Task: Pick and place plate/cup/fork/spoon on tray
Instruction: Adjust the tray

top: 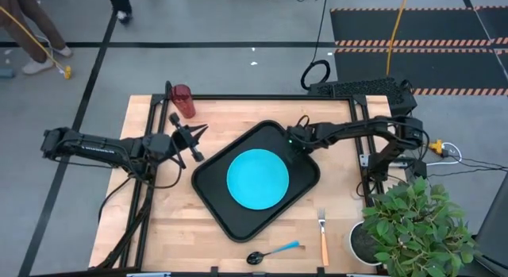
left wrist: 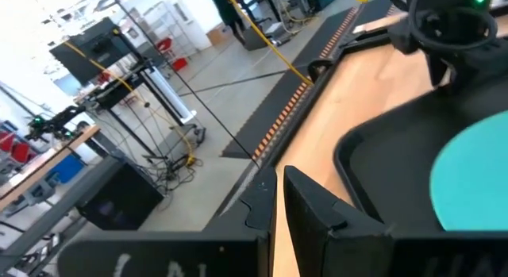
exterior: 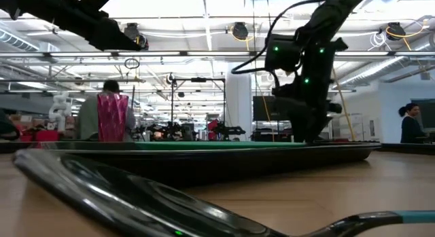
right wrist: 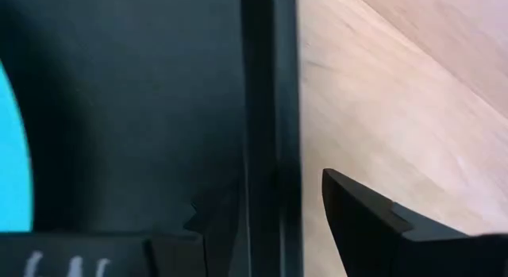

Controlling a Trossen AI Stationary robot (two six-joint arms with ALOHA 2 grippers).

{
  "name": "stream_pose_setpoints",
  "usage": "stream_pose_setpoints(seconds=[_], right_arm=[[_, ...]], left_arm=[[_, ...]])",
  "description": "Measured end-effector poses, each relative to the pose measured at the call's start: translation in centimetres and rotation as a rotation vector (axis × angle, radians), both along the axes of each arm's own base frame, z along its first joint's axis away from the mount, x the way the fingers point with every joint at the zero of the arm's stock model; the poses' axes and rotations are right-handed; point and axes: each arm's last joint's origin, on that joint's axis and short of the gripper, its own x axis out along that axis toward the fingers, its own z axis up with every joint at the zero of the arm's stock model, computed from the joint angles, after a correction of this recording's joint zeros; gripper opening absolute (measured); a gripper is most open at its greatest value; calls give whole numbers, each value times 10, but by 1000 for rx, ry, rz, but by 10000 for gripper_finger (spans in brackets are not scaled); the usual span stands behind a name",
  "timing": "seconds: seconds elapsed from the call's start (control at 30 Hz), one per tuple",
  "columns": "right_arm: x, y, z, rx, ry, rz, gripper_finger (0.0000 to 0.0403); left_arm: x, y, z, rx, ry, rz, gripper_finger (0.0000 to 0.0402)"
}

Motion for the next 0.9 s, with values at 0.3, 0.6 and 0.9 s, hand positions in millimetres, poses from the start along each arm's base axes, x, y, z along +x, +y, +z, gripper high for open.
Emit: stream_pose_setpoints(seconds=[0.3,0.6,0.9], right_arm=[[-8,-5,-18,134,119,-146,100],[-15,3,-15,212,151,-342,46],[-12,26,-4,277,80,-491,44]], left_arm=[[0,10,5,37,-21,52,31],[2,12,7,14,-58,-24,31],[1,11,4,-39,-70,-19,31]])
